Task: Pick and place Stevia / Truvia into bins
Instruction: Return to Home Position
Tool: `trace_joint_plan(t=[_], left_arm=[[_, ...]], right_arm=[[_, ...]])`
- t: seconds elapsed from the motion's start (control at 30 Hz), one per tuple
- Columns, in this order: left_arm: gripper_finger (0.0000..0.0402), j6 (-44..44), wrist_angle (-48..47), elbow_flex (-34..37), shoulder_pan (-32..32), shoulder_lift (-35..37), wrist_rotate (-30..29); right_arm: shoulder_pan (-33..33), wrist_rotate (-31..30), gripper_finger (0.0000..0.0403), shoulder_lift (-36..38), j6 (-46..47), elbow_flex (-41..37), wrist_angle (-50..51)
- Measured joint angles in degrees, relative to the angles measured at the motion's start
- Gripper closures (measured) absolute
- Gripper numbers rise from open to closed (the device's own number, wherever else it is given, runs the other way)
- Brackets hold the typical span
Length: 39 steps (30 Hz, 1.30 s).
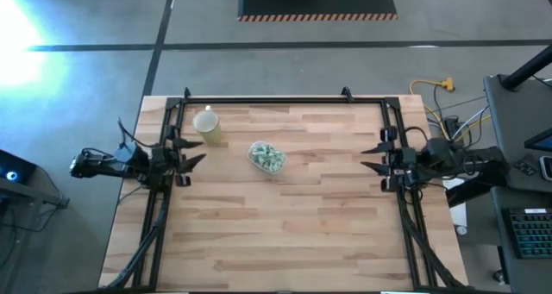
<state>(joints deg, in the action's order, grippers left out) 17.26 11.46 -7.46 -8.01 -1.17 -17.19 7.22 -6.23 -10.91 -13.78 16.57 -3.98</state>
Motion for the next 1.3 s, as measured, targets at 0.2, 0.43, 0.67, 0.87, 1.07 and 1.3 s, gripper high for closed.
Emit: trace_joint_plan(t=[0.2, 0.43, 0.67, 0.87, 1.07, 1.3], left_arm=[[0.0249, -2.6, -1.2, -0.3, 0.0, -1.4, -6.1], [0.0249, -5.6, -5.5, -0.1, 0.0, -0.5, -6.5], [0.0249, -7.9, -6.1, 3.0, 0.0, -0.4, -1.5], [0.0249, -7.5, -2.9, 6.1, 0.0, -0.4, -0.2], [0.0249, -7.5, -2.5, 6.1, 0.0, -0.4, 1.3], [0.0249, -7.8, -2.9, 6.4, 0.0, -0.4, 1.7]], right_arm=[[0.0, -1.4, 0.0285, 7.8, 1.7, -1.2, 5.7], [0.0, -1.3, 0.0292, 10.4, 4.2, -1.1, 12.3], [0.0, -1.2, 0.0289, 9.9, 5.5, -1.6, 12.3], [0.0, 4.3, 0.0296, 10.0, 5.0, -3.0, 10.6], [0.0, 6.4, 0.0302, 10.1, 5.1, -6.0, 5.7], [0.0, 7.3, 0.0301, 10.1, 10.2, -8.2, 4.9]])
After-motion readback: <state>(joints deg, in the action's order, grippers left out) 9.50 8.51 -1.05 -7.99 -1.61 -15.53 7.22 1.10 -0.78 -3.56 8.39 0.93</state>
